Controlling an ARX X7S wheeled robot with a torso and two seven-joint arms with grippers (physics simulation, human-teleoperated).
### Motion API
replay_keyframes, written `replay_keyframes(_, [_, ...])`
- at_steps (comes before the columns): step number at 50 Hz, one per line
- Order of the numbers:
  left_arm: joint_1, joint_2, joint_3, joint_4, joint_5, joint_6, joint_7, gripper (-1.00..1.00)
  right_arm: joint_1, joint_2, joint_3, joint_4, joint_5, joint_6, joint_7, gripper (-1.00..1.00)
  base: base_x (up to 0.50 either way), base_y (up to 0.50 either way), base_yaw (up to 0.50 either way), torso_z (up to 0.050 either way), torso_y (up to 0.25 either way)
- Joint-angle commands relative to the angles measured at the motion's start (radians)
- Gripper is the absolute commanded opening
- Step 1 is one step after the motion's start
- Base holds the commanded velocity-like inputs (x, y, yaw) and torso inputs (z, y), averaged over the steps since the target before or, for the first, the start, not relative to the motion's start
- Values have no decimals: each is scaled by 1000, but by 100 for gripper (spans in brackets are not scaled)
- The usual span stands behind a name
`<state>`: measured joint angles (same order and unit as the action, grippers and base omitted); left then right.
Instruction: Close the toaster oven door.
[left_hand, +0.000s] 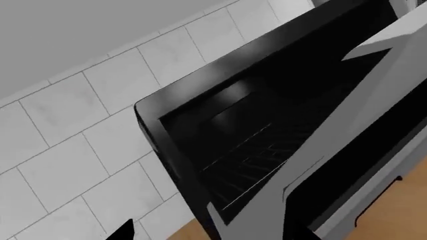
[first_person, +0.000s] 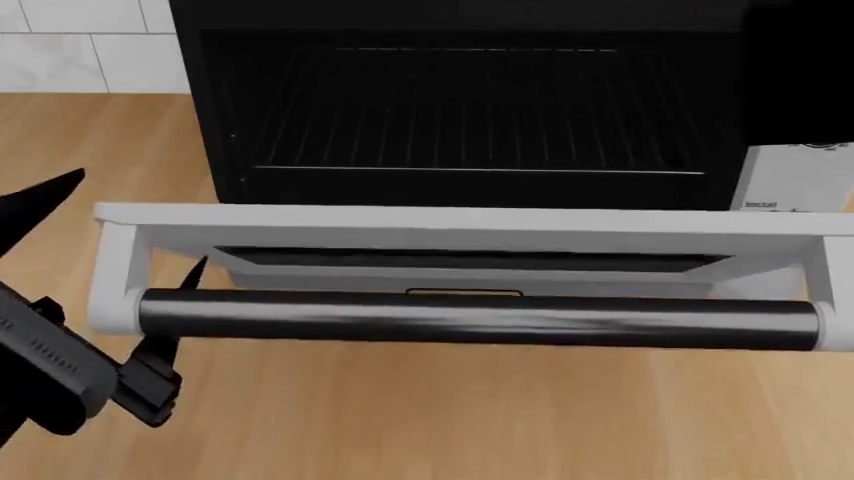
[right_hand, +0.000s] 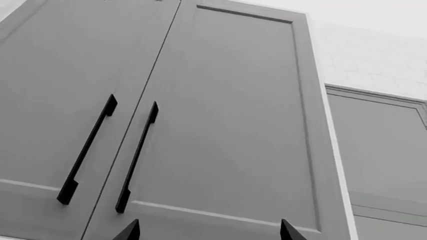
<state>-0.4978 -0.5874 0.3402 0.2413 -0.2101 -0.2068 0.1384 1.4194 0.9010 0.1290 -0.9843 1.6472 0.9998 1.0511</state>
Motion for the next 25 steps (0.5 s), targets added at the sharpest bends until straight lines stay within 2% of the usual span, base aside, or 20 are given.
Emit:
replay_keyframes(1, [-21, 48, -42, 46, -29, -66, -76, 100, -4, 7, 9, -3, 10, -9, 4, 100, 0, 0, 0, 0, 0])
replay_keyframes(15, [-84, 118, -37, -15, -38, -95, -112, 100, 1, 12, 9, -2, 15, -13, 8, 100, 1, 0, 0, 1, 1])
replay_keyframes(25, [-137, 144, -36, -17, -67, -195, -130, 100, 3, 15, 11, -1, 18, -18, 9, 100, 0, 0, 0, 1, 1])
